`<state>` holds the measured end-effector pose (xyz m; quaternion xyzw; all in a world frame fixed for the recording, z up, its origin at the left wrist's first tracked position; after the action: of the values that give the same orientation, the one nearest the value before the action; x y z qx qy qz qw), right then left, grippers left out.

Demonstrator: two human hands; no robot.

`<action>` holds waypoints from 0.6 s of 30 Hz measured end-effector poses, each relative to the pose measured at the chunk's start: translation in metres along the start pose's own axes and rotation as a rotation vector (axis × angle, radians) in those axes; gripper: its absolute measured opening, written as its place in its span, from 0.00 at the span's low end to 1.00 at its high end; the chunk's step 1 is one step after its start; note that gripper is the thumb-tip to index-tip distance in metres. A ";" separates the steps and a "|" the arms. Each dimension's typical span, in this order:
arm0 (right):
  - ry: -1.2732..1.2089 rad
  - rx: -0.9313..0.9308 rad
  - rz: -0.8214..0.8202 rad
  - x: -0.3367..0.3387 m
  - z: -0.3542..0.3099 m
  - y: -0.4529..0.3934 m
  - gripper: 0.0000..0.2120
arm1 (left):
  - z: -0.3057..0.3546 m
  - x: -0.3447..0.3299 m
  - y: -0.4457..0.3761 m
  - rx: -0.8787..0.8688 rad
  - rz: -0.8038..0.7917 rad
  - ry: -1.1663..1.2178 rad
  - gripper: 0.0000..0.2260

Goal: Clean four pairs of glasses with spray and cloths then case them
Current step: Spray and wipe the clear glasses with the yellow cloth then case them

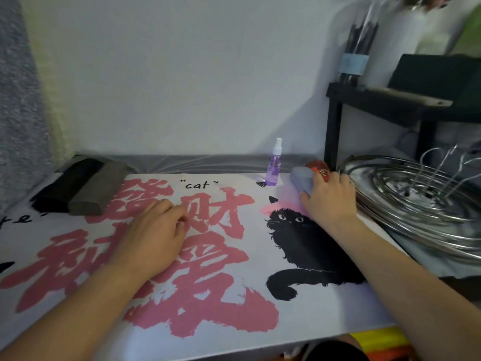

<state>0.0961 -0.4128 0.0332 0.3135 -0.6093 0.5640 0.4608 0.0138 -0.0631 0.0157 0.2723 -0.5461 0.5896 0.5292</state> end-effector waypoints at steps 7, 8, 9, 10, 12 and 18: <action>-0.006 -0.007 0.019 -0.012 -0.013 -0.033 0.22 | 0.001 -0.002 -0.002 0.011 0.006 0.009 0.09; -0.018 -0.020 0.021 -0.014 -0.013 -0.033 0.22 | 0.000 -0.002 -0.002 0.013 0.005 0.011 0.09; -0.026 -0.036 0.022 -0.015 -0.013 -0.033 0.22 | -0.002 -0.002 -0.001 0.017 0.004 0.018 0.09; -0.027 -0.052 0.028 -0.016 -0.012 -0.030 0.22 | -0.002 -0.002 0.000 0.018 0.003 0.026 0.08; -0.020 -0.053 0.066 -0.010 -0.014 -0.023 0.22 | 0.000 -0.001 0.000 0.018 0.011 0.044 0.08; -0.179 0.373 0.300 0.029 -0.086 0.026 0.07 | -0.026 0.033 0.001 0.263 0.360 -0.029 0.08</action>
<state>0.0798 -0.3208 0.0440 0.3479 -0.5729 0.6987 0.2503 0.0099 -0.0281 0.0388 0.2456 -0.5121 0.7366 0.3673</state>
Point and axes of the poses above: each hand's wrist, its own y-axis away from the middle knuckle, its own x-axis out of the back of the hand, z = x × y, the point moved 6 cm from there along -y, towards the middle knuckle, and after that the axes turned 3 degrees about -z, right-handed, at the moved point
